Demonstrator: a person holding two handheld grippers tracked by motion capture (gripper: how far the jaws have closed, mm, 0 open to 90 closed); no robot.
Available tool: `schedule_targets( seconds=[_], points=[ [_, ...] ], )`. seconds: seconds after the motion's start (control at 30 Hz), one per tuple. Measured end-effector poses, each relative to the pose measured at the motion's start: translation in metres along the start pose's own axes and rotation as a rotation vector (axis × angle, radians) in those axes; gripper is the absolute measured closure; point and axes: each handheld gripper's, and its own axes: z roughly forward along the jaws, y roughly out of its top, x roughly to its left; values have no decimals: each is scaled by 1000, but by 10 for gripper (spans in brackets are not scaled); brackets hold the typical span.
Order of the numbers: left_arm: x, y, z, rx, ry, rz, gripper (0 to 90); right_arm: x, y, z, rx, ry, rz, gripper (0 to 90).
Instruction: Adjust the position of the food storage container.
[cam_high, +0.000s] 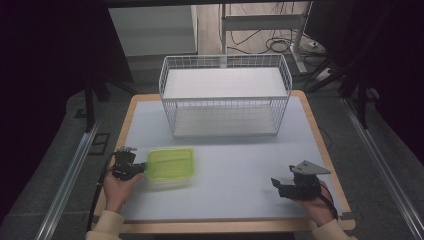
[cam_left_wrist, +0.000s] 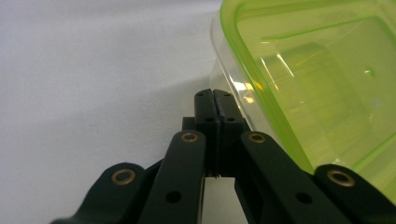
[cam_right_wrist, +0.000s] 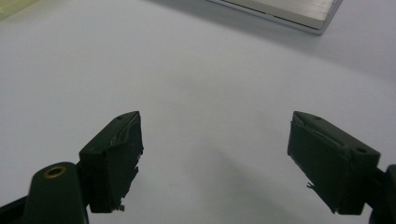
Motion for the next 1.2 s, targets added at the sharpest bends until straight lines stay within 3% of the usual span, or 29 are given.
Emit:
schedule_targets(
  seconds=[0.17,0.5,0.77,1.2],
  points=[
    [-6,3,1,-6,-1,6,900,0,0,1,2,0,-1,181],
    [-38,16,16,21,-33,70,900,0,0,0,3,-1,-1,181],
    [-58,19,27,43,-67,69,900,0,0,0,0,-2,2,181],
    [-93,29,45,72,-99,118,900,0,0,0,0,-3,4,181]
  ],
)
